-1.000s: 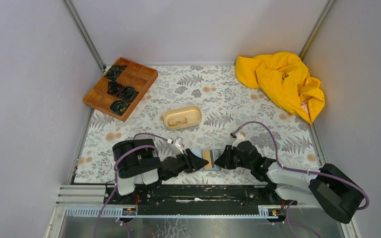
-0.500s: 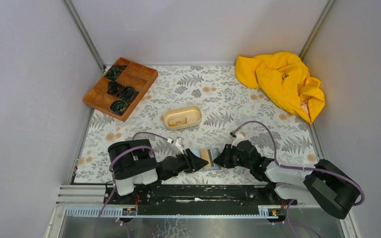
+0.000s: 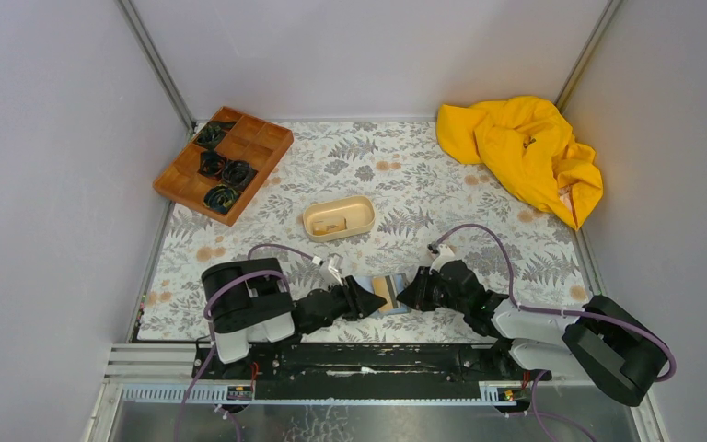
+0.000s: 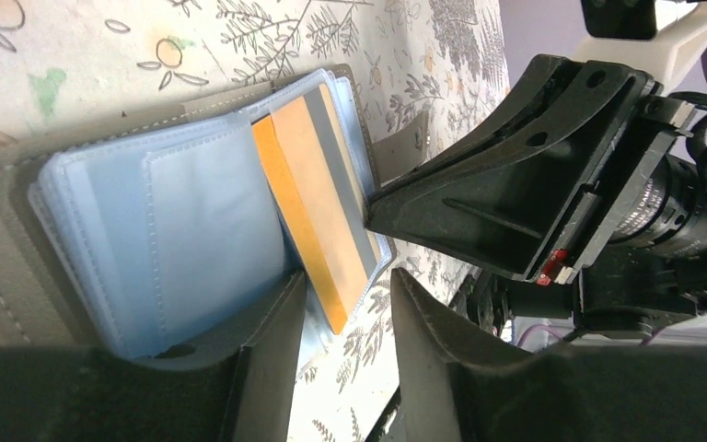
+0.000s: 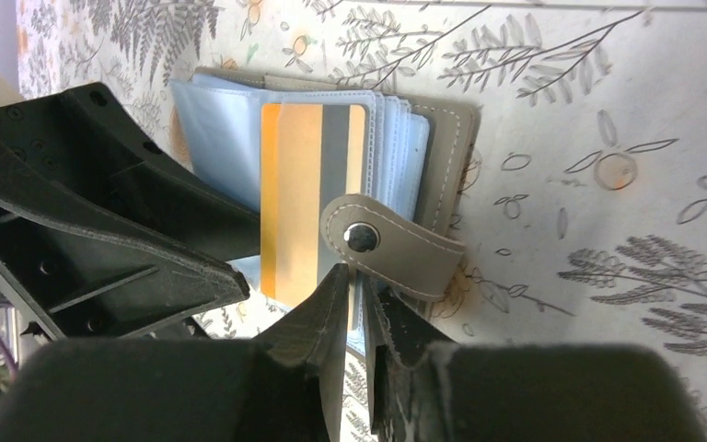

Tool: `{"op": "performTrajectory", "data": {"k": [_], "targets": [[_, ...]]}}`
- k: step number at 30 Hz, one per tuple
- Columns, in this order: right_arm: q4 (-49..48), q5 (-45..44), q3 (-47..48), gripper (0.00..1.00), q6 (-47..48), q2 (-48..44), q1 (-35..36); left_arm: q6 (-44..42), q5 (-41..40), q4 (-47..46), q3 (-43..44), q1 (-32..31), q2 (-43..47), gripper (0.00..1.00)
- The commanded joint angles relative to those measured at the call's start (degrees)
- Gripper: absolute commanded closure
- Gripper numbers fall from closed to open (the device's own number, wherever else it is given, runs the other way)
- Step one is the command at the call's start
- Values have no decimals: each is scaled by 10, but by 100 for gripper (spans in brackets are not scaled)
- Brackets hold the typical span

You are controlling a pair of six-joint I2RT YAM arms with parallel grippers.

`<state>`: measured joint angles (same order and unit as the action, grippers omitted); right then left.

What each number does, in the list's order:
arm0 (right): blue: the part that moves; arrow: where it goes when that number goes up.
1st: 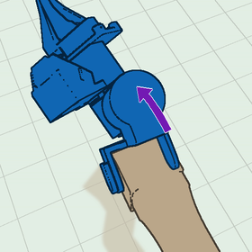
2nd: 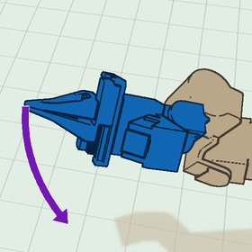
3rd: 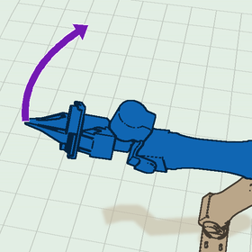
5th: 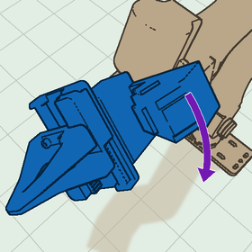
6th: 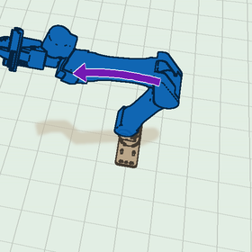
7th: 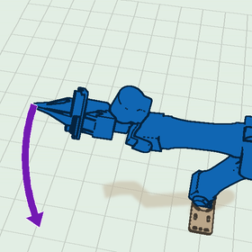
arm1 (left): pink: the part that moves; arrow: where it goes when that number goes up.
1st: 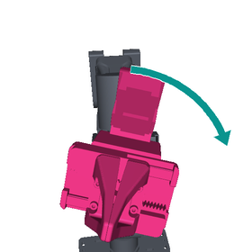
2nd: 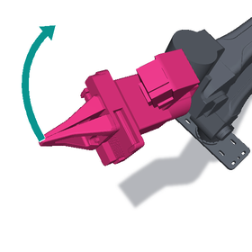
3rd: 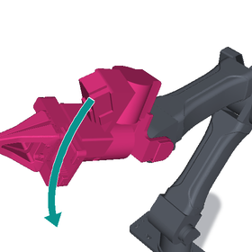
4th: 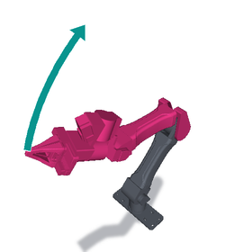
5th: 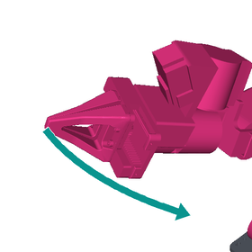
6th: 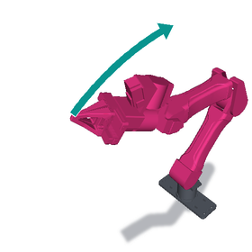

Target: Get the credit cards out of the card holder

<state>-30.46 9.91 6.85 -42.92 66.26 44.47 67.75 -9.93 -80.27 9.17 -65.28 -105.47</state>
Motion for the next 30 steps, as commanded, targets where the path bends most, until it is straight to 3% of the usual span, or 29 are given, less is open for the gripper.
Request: {"op": "performTrajectory", "data": {"k": [1,7,17,21,26,30], "targets": [[33,-2,-12,82,6,31,9,-16,81,4,94,-26,22,59],[37,-5,-14,82,6,25,9,-28,67,46,97,-24,45,73],[21,-3,-17,82,2,41,9,-11,64,8,64,-17,39,100],[19,-2,-17,82,2,41,9,-9,65,5,56,-15,38,98],[24,-3,-16,82,2,39,9,6,59,-17,28,-16,36,64],[35,-5,-24,82,-3,22,9,30,30,-70,-26,-17,33,61]]}}
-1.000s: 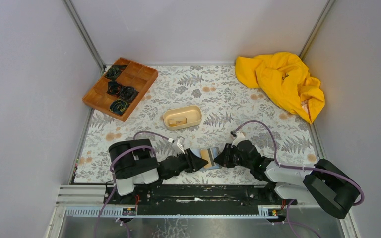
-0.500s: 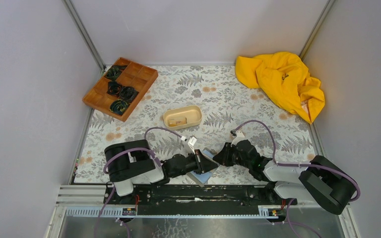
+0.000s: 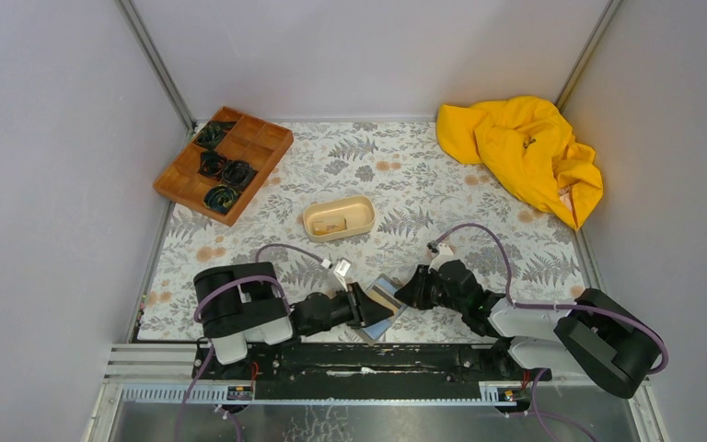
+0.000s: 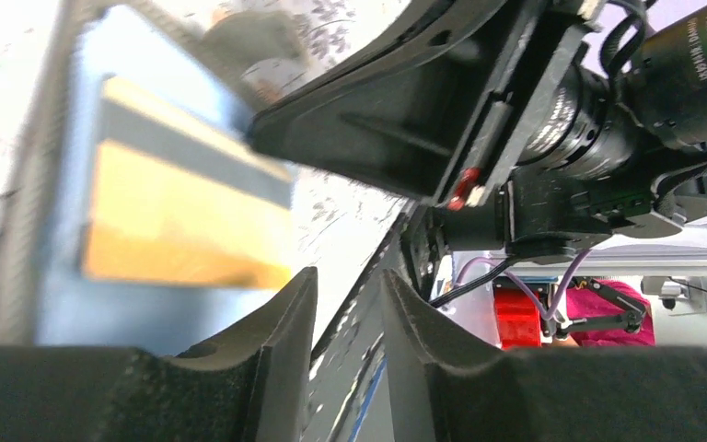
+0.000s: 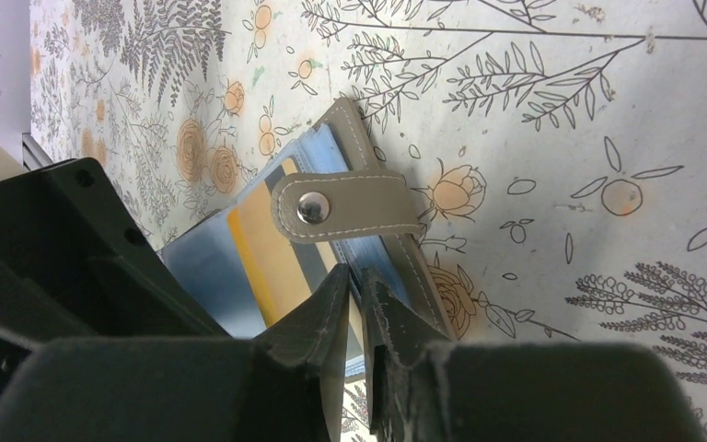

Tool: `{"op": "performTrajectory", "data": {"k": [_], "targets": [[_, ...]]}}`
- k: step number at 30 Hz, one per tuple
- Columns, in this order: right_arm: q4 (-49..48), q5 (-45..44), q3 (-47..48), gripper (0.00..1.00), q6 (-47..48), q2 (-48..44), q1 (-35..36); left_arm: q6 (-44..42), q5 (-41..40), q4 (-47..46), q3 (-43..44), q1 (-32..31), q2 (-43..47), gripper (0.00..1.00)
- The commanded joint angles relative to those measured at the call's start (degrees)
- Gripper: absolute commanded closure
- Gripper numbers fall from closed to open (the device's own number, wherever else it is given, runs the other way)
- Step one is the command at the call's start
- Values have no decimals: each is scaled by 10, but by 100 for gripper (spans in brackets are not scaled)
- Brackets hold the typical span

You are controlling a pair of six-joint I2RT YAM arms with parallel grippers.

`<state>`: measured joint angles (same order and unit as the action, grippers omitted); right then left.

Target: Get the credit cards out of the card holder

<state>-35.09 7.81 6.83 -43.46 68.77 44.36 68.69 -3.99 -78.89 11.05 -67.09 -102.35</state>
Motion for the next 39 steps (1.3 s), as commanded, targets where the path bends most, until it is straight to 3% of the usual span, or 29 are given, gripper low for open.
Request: {"op": "performTrajectory", "data": {"k": [1,15,26,33,39], "targets": [[85,14,-28,82,0,-14,10,27,-32,-89,-55,1,-1,61],[170,7,-52,82,-1,-127,10,69,-57,-120,-64,-7,-87,70],[199,16,-50,82,-3,-162,11,54,11,-110,-38,85,-117,71],[299,-1,-32,82,3,-261,17,25,31,-29,-15,116,-80,70],[367,-38,11,82,22,-295,17,9,41,30,15,117,-50,69]]}}
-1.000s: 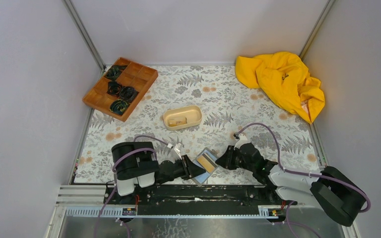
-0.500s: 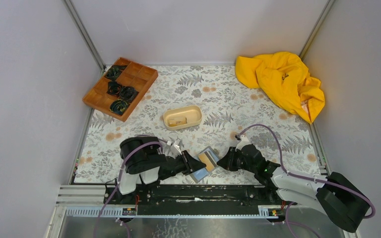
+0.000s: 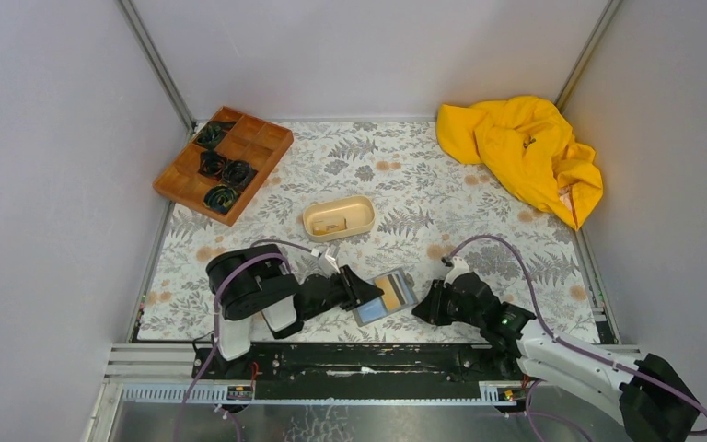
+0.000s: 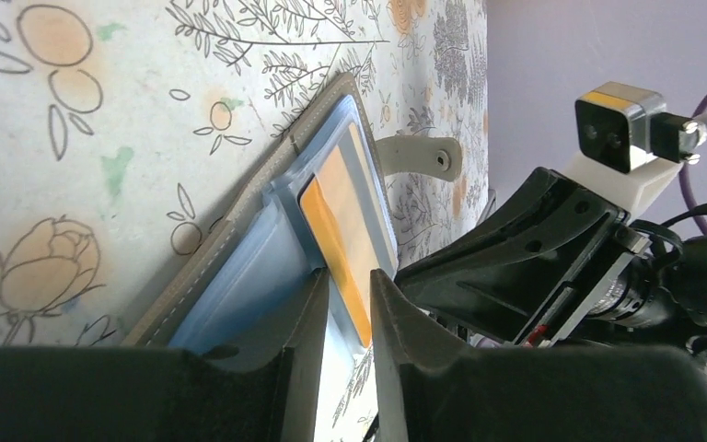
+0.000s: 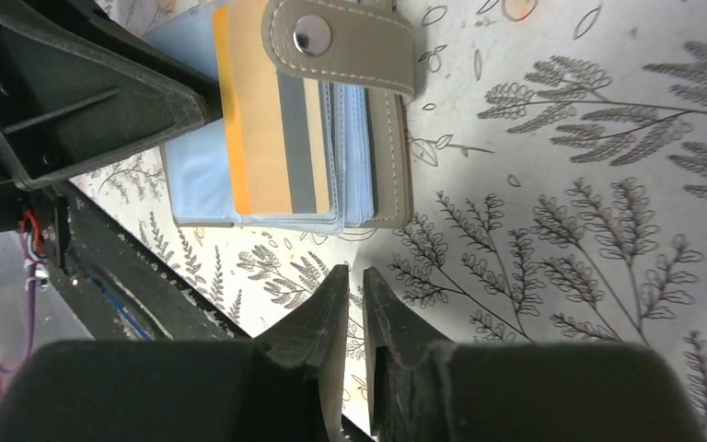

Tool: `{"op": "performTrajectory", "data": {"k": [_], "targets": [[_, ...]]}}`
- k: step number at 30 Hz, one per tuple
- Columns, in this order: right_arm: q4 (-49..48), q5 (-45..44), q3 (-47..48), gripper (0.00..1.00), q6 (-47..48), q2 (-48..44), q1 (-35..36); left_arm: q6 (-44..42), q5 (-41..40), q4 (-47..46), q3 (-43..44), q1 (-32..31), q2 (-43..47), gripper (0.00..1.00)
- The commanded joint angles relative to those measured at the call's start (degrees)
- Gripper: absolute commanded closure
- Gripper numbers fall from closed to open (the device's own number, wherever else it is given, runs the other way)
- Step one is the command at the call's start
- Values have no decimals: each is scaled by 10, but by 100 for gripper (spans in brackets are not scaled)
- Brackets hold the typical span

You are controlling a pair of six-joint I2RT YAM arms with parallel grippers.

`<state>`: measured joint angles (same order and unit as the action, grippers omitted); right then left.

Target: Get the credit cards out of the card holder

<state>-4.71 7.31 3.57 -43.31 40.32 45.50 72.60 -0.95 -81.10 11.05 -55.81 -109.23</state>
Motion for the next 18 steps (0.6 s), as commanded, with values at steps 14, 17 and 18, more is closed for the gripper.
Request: {"op": "performTrajectory", "data": {"k": [14,17,18], "targets": [[92,-137,184,39,97,143,6,-37,28,65,15,14,31,67],[86,-153,200,39,105,181,5,-35,32,59,17,14,27,66],[86,-162,204,41,106,188,5,-34,34,56,16,14,25,67]]}}
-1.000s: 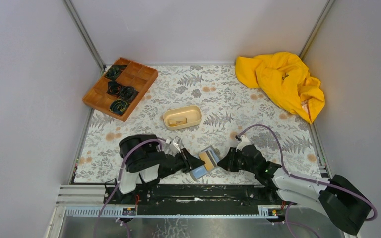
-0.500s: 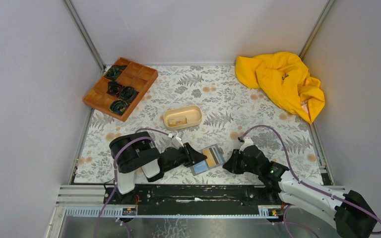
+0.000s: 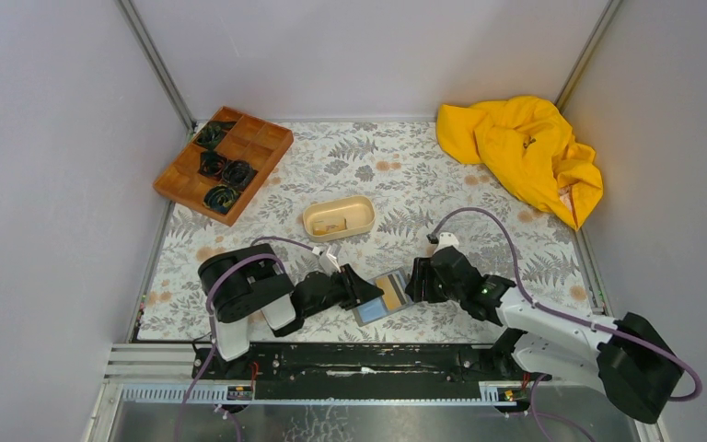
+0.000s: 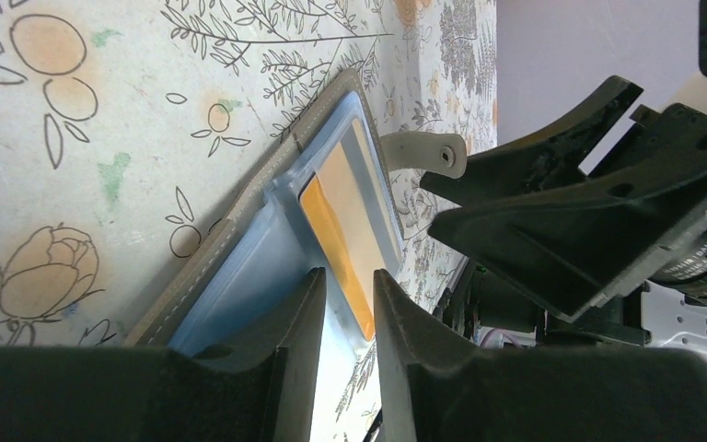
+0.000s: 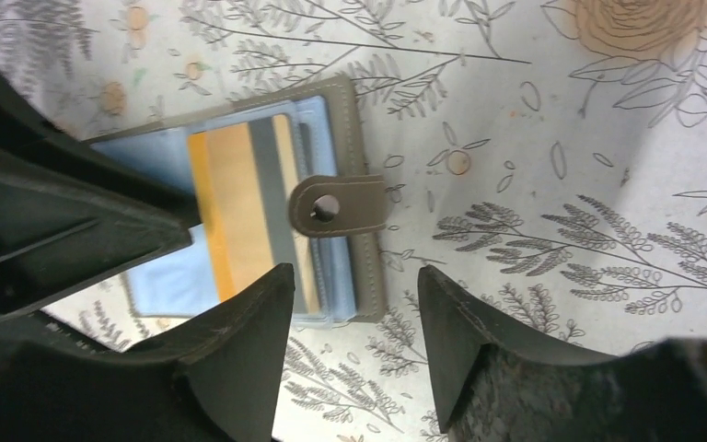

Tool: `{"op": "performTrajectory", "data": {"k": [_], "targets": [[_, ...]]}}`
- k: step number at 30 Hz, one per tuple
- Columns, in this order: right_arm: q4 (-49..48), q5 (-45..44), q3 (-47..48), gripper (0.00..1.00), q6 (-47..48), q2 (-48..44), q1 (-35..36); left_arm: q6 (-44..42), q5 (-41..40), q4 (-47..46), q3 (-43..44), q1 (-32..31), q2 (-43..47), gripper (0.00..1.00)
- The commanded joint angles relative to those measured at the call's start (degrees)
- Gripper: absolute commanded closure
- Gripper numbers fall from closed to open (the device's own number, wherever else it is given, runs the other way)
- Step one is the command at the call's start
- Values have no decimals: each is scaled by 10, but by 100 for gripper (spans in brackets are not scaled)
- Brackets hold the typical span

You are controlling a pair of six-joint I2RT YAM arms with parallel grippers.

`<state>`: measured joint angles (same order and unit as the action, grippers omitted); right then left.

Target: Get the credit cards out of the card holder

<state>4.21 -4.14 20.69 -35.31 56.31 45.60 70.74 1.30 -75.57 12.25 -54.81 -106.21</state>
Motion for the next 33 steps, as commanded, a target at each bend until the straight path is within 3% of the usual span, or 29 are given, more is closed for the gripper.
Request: {"op": "performTrajectory", "data": {"k": [1,21,26,33], "targets": [[-5,-56,36,44,27,33,4,-15,12,-2,4,4,-7,66],[-19,-66,108,49,90,112,3,0,21,-53,-6,4,-47,66],[-6,-74,128,68,94,141,4,3,22,-65,-11,4,-52,66],[-11,-72,108,70,86,153,4,6,22,-75,-18,4,-52,66]]}}
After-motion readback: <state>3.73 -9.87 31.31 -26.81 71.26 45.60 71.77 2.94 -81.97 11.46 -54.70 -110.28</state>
